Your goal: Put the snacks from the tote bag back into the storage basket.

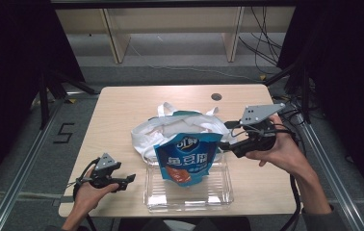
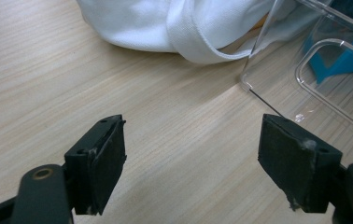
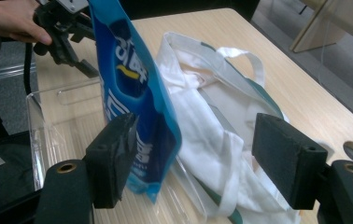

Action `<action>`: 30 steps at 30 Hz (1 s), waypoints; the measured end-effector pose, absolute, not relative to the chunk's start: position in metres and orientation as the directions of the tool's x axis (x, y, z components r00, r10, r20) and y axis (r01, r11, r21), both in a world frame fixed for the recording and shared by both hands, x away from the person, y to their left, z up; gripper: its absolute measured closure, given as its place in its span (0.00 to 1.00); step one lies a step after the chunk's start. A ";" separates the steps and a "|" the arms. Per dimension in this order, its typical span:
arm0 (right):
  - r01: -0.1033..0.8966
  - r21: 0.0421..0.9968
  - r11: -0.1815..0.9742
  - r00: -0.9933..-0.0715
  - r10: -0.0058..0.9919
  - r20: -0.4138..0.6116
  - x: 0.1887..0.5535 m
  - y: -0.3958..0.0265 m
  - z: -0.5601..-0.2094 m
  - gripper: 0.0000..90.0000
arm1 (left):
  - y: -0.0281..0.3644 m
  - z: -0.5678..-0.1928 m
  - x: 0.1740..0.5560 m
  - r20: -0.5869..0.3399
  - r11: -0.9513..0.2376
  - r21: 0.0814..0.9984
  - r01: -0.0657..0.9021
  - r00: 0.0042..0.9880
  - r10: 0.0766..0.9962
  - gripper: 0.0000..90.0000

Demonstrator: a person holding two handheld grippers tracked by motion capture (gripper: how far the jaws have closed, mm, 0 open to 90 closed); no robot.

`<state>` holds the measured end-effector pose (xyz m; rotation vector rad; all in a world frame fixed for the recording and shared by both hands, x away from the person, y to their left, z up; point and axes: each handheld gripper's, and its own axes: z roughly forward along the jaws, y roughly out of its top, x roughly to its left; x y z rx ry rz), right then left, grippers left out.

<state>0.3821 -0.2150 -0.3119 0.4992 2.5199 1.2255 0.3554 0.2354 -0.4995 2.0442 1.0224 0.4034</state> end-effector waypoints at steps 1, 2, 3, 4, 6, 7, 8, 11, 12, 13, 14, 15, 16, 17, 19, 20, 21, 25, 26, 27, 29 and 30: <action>0.184 0.803 0.567 -0.891 0.441 -0.108 0.382 -0.217 -0.315 0.35 | 0.237 -0.499 0.356 -0.053 -0.373 0.767 0.522 0.631 0.774 0.25; 0.185 0.809 0.558 -0.887 0.450 -0.108 0.381 -0.220 -0.317 0.35 | 0.238 -0.498 0.356 -0.034 -0.395 0.763 0.513 0.641 0.767 0.25; 0.188 0.813 0.550 -0.884 0.456 -0.104 0.381 -0.223 -0.320 0.35 | 0.238 -0.499 0.357 -0.039 -0.385 0.770 0.509 0.639 0.768 0.25; 0.195 0.818 0.542 -0.882 0.461 -0.095 0.381 -0.226 -0.323 0.35 | 0.238 -0.498 0.356 -0.037 -0.387 0.768 0.510 0.638 0.769 0.25; 0.211 0.820 0.532 -0.877 0.474 -0.082 0.381 -0.233 -0.327 0.35 | 0.238 -0.498 0.356 -0.033 -0.396 0.762 0.512 0.642 0.766 0.25; 0.230 0.814 0.533 -0.867 0.492 -0.077 0.380 -0.235 -0.329 0.35 | 0.237 -0.498 0.356 -0.042 -0.388 0.762 0.519 0.637 0.770 0.25; 0.225 0.817 0.530 -0.862 0.499 -0.086 0.381 -0.237 -0.331 0.35 | 0.237 -0.498 0.357 -0.029 -0.400 0.762 0.509 0.644 0.764 0.25; 0.263 0.811 0.522 -0.843 0.533 -0.070 0.382 -0.247 -0.333 0.35 | 0.237 -0.497 0.356 -0.029 -0.394 0.770 0.502 0.644 0.765 0.25; 0.272 0.818 0.506 -0.829 0.555 -0.069 0.383 -0.249 -0.335 0.34 | 0.237 -0.497 0.356 -0.023 -0.397 0.771 0.498 0.645 0.764 0.25; 0.273 0.821 0.501 -0.822 0.565 -0.072 0.384 -0.252 -0.337 0.34 | 0.237 -0.497 0.356 -0.029 -0.393 0.771 0.500 0.645 0.764 0.25; 0.287 0.818 0.498 -0.815 0.576 -0.064 0.384 -0.254 -0.339 0.34 | 0.237 -0.497 0.357 -0.033 -0.391 0.771 0.502 0.645 0.763 0.25; 0.293 0.819 0.493 -0.813 0.580 -0.059 0.385 -0.256 -0.342 0.34 | 0.237 -0.497 0.357 -0.030 -0.393 0.771 0.500 0.646 0.763 0.25; 0.303 0.818 0.489 -0.807 0.589 -0.053 0.385 -0.258 -0.345 0.34 | 0.236 -0.497 0.357 -0.035 -0.385 0.774 0.503 0.641 0.767 0.25; 0.303 0.811 0.500 -0.814 0.579 -0.054 0.388 -0.260 -0.347 0.33 | 0.235 -0.497 0.357 -0.033 -0.383 0.777 0.500 0.639 0.768 0.25; 0.323 0.805 0.498 -0.806 0.590 -0.042 0.391 -0.262 -0.352 0.33 | 0.233 -0.497 0.357 -0.036 -0.383 0.775 0.502 0.641 0.767 0.25; 0.325 0.806 0.495 -0.800 0.598 -0.045 0.392 -0.263 -0.356 0.33 | 0.233 -0.497 0.358 -0.032 -0.387 0.775 0.499 0.643 0.765 0.25; 0.325 0.808 0.491 -0.796 0.604 -0.047 0.395 -0.264 -0.359 0.32 | 0.233 -0.497 0.357 -0.037 -0.382 0.774 0.506 0.638 0.769 0.25; 0.362 0.793 0.490 -0.785 0.619 -0.025 0.399 -0.269 -0.369 0.32 | 0.236 -0.497 0.357 -0.032 -0.384 0.769 0.511 0.630 0.776 0.25; 0.377 0.786 0.490 -0.782 0.624 -0.014 0.399 -0.269 -0.371 0.32 | 0.235 -0.498 0.356 -0.052 -0.365 0.770 0.523 0.622 0.782 0.25; 0.366 0.788 0.494 -0.784 0.620 -0.025 0.400 -0.271 -0.372 0.32 | 0.235 -0.497 0.355 -0.042 -0.372 0.776 0.510 0.629 0.776 0.25; 0.379 0.784 0.492 -0.778 0.628 -0.019 0.401 -0.272 -0.374 0.32 | 0.235 -0.496 0.354 -0.025 -0.387 0.775 0.499 0.636 0.771 0.25; 0.379 0.778 0.501 -0.780 0.625 -0.023 0.402 -0.273 -0.374 0.32 | 0.235 -0.496 0.355 -0.027 -0.389 0.774 0.499 0.640 0.768 0.25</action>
